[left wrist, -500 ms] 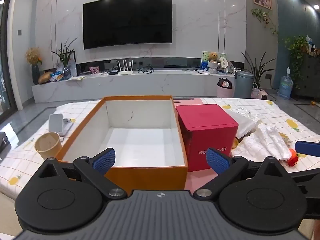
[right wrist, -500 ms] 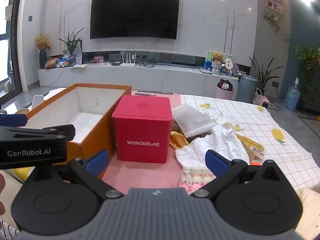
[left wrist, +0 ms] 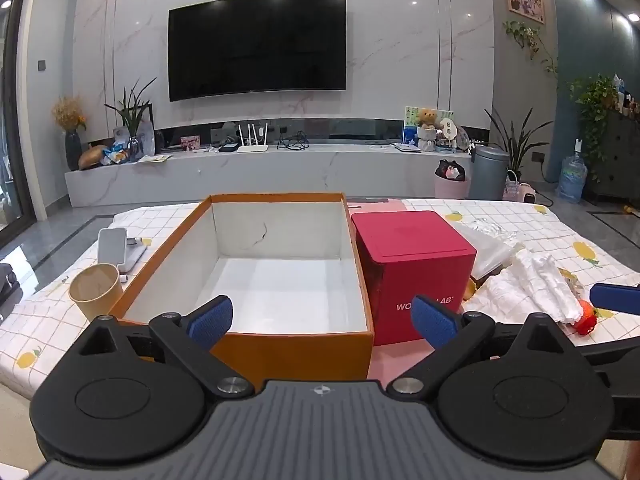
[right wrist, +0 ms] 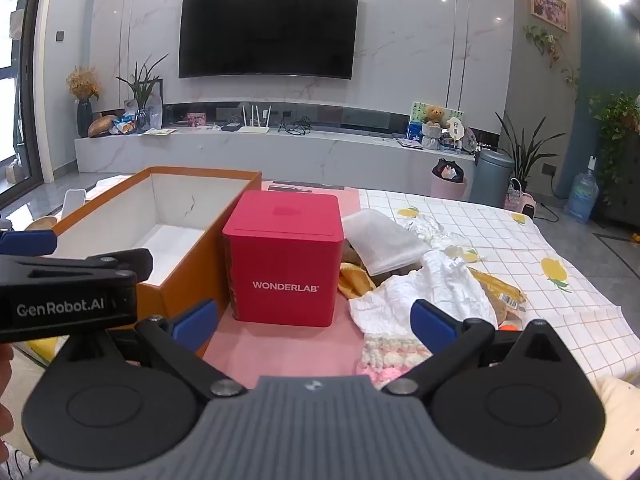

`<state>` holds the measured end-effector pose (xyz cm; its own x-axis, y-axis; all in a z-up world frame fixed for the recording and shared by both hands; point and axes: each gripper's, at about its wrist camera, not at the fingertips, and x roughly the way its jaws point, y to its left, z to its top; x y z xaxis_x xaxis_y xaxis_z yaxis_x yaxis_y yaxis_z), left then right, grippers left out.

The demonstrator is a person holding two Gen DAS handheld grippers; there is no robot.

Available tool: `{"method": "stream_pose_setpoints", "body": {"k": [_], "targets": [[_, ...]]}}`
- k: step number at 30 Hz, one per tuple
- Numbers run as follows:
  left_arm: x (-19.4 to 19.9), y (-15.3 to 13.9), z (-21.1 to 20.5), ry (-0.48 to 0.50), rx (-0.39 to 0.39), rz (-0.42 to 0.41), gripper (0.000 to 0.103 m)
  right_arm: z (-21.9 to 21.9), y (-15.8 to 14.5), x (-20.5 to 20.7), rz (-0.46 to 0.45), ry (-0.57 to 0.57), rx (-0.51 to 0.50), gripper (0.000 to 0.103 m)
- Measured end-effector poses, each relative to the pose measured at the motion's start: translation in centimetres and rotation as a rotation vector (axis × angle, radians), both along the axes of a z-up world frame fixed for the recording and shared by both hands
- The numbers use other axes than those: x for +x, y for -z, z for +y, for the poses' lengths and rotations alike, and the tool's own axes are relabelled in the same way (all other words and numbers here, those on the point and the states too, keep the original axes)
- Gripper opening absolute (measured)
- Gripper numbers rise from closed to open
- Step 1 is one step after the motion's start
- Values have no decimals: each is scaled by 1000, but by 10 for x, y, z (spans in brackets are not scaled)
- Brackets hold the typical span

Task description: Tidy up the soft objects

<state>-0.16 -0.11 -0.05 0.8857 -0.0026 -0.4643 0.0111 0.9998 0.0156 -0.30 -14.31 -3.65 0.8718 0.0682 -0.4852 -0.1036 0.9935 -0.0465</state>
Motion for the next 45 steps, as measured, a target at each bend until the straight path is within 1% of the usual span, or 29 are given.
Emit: {"method": "stream_pose_setpoints", "body": {"k": [3, 4, 7, 11, 25, 45], "targets": [[2, -1, 0, 1, -2, 10, 103, 0, 0, -2, 6, 3, -7, 100], [2, -1, 0, 1, -3, 9, 103, -2, 2, 6, 12, 5, -5, 100], [3, -1, -1, -6, 7, 21, 103, -2, 2, 6, 15, 8, -2, 100], [1, 3, -4, -14, 25, 10, 103, -2, 5, 6, 15, 8, -10, 100], [0, 5, -4, -21, 27, 16, 103, -2, 6, 7, 34, 15, -6, 100], [0, 8, -6, -23, 41, 33, 103, 0, 9, 9, 48, 18, -28, 100]]}}
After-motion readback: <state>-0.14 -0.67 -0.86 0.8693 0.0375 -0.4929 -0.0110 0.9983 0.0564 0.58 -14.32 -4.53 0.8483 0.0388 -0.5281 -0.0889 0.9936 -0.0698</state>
